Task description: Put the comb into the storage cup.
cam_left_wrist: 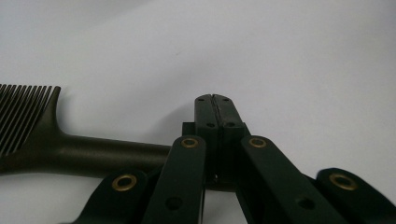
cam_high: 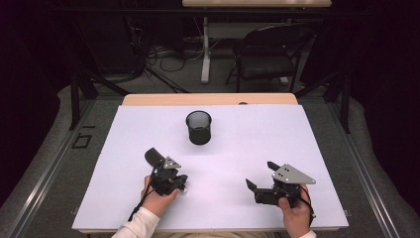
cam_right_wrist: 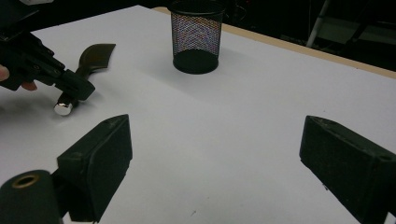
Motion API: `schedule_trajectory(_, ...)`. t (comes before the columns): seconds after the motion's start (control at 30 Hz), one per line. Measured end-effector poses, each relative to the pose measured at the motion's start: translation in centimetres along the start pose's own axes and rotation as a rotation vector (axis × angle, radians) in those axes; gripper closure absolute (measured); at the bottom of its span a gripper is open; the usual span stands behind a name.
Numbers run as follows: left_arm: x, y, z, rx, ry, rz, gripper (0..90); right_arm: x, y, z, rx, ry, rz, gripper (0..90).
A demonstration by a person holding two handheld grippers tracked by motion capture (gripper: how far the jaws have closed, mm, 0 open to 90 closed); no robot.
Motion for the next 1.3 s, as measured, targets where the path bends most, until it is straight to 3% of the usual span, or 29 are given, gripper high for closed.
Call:
schedule_trajectory(0.87, 1.6, -0.1, 0.9, -0.004, -0.05, -0.041, 90.0, 0.0, 0.0, 0.0, 0.001, 0.002, -0.005, 9.8)
schedule_trajectory(1.3, 2.9, -1.3, 1.9, -0.02, -0.064, -0.039, 90.0, 0.0, 0.0, 0.0, 0.002, 0.003, -0.008, 9.8)
Point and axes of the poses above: each handheld gripper's, and its own axes: z roughly backward along the jaws, x roughly out of its underside, y roughly to its right, the point moved 5 cm from there along -z, roughly forward along the jaws, and after that the axes turned 15 degrees about -x, right-handed, at the moved point
